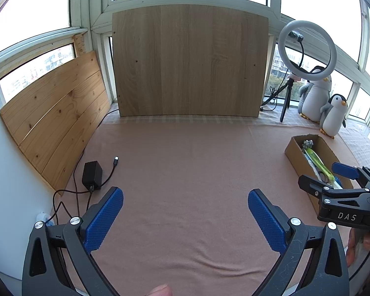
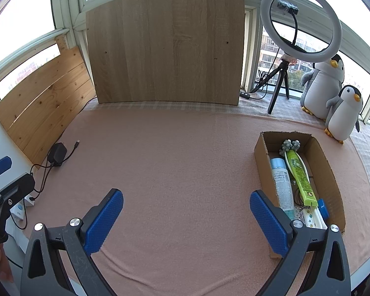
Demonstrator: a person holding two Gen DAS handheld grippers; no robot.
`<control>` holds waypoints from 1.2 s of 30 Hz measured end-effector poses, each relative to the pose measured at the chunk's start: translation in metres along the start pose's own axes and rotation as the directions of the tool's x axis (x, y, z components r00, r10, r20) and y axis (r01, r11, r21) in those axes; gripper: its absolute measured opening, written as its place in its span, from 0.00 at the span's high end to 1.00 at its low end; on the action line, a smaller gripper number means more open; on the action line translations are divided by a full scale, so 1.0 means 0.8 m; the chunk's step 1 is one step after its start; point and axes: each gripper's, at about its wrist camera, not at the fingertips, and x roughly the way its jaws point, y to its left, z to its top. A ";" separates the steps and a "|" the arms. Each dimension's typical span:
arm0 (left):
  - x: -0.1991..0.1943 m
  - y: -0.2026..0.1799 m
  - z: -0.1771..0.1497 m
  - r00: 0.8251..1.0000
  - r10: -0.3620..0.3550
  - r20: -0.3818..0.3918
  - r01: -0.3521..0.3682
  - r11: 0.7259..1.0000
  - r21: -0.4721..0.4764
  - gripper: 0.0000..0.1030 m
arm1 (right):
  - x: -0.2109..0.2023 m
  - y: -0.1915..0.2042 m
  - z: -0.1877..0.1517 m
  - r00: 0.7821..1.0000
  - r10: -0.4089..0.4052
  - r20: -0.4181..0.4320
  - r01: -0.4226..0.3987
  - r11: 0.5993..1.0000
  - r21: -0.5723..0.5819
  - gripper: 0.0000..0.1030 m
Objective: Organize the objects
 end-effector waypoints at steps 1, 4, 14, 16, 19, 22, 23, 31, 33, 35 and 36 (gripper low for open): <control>0.000 0.000 0.000 1.000 0.000 0.000 0.000 1.000 0.000 0.00 | 0.000 0.000 0.000 1.000 0.000 0.000 0.000 1.000 0.000 0.02; 0.000 0.000 -0.001 1.000 0.000 0.000 0.000 1.000 0.000 0.00 | -0.001 0.001 -0.001 1.000 0.000 0.000 0.000 1.000 0.000 0.02; 0.000 -0.002 -0.002 1.000 0.001 -0.001 -0.001 1.000 0.000 0.00 | -0.001 0.000 0.000 1.000 0.000 0.001 0.000 1.000 0.000 0.02; 0.000 -0.002 -0.002 1.000 0.000 -0.001 0.000 1.000 0.001 0.00 | -0.002 0.001 -0.001 1.000 0.001 0.002 -0.001 1.000 0.000 0.02; 0.001 -0.003 -0.003 1.000 -0.004 -0.002 0.004 1.000 0.005 0.00 | -0.002 0.001 -0.002 1.000 0.000 0.003 0.000 1.000 0.000 0.02; 0.002 -0.002 -0.002 1.000 -0.005 -0.003 0.005 1.000 0.006 0.00 | -0.002 0.001 -0.002 1.000 0.000 0.002 0.000 1.000 0.002 0.02; 0.001 -0.002 -0.002 1.000 -0.005 -0.003 0.005 1.000 0.006 0.00 | -0.002 0.001 -0.002 1.000 0.000 0.002 0.000 1.000 0.002 0.02; 0.002 -0.002 -0.001 1.000 -0.006 -0.004 0.006 1.000 0.006 0.00 | -0.002 0.000 -0.002 1.000 0.000 0.003 0.000 1.000 0.002 0.02; 0.004 -0.002 -0.001 1.000 -0.009 -0.006 0.009 1.000 0.006 0.00 | -0.002 0.001 -0.002 1.000 0.001 0.000 -0.001 1.000 0.003 0.02; 0.006 -0.002 -0.001 1.000 -0.014 -0.012 0.014 1.000 0.003 0.00 | -0.002 0.000 -0.001 1.000 0.001 0.000 -0.001 1.000 0.003 0.02; 0.008 -0.002 -0.001 1.000 -0.018 -0.014 0.018 1.000 0.000 0.00 | -0.001 0.000 -0.001 1.000 0.001 -0.001 -0.001 1.000 0.003 0.02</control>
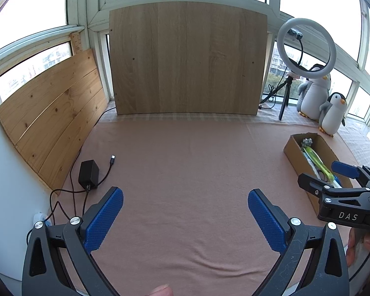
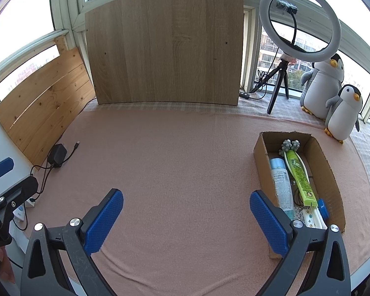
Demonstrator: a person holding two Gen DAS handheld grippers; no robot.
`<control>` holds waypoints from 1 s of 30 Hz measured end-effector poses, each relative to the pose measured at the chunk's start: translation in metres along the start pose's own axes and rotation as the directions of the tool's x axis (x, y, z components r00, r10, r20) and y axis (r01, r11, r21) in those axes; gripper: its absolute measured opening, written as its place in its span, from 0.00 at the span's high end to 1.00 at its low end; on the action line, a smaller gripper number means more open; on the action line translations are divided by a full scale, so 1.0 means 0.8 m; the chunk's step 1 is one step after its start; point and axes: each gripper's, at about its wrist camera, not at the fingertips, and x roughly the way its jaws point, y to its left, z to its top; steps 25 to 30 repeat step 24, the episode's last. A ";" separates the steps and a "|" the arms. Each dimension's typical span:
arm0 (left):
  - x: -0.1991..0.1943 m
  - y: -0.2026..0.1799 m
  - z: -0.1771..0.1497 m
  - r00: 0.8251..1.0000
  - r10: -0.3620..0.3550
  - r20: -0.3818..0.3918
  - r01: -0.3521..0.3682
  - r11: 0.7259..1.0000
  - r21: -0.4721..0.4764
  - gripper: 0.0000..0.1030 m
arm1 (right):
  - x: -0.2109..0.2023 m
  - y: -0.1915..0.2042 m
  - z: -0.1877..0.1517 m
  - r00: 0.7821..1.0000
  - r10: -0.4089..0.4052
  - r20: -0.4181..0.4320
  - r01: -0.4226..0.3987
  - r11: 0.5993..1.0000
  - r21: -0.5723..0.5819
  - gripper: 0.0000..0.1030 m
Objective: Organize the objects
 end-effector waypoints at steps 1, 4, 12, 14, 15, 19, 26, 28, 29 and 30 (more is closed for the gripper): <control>0.001 0.000 -0.001 1.000 -0.002 -0.004 0.002 1.000 -0.003 0.00 | 0.000 -0.001 0.001 1.000 0.001 -0.001 -0.001 1.000 0.000 0.02; 0.010 -0.002 -0.001 1.000 0.007 -0.021 -0.007 1.000 0.006 0.00 | 0.002 -0.001 0.001 1.000 0.001 -0.004 -0.001 1.000 0.000 0.02; 0.025 -0.006 -0.002 0.999 0.029 -0.046 -0.028 0.999 0.024 0.00 | 0.010 -0.001 0.001 1.000 0.000 -0.016 0.000 1.000 0.003 0.02; 0.029 -0.006 -0.002 0.998 0.028 -0.053 -0.027 0.999 0.023 0.00 | 0.011 -0.001 0.001 1.000 0.001 -0.019 -0.001 1.000 0.004 0.02; 0.031 -0.005 -0.002 0.998 0.022 -0.054 -0.021 1.000 0.023 0.00 | 0.013 0.000 0.001 1.000 0.001 -0.021 -0.001 1.000 0.004 0.02; 0.033 -0.002 -0.005 0.999 -0.001 -0.032 0.002 1.000 0.026 0.00 | 0.017 -0.001 0.001 1.000 0.001 -0.027 -0.001 1.000 0.006 0.02; 0.038 -0.001 0.000 0.999 0.009 -0.032 -0.008 1.000 0.020 0.00 | 0.023 0.000 0.001 0.999 0.004 -0.035 -0.004 1.000 0.006 0.02; 0.038 -0.001 0.000 0.999 0.009 -0.032 -0.008 1.000 0.020 0.00 | 0.023 0.000 0.001 0.999 0.004 -0.035 -0.004 1.000 0.006 0.02; 0.038 -0.001 0.000 0.999 0.009 -0.032 -0.008 1.000 0.020 0.00 | 0.023 0.000 0.001 0.999 0.004 -0.035 -0.004 1.000 0.006 0.02; 0.038 -0.001 0.000 0.999 0.009 -0.032 -0.008 1.000 0.020 0.00 | 0.023 0.000 0.001 0.999 0.004 -0.035 -0.004 1.000 0.006 0.02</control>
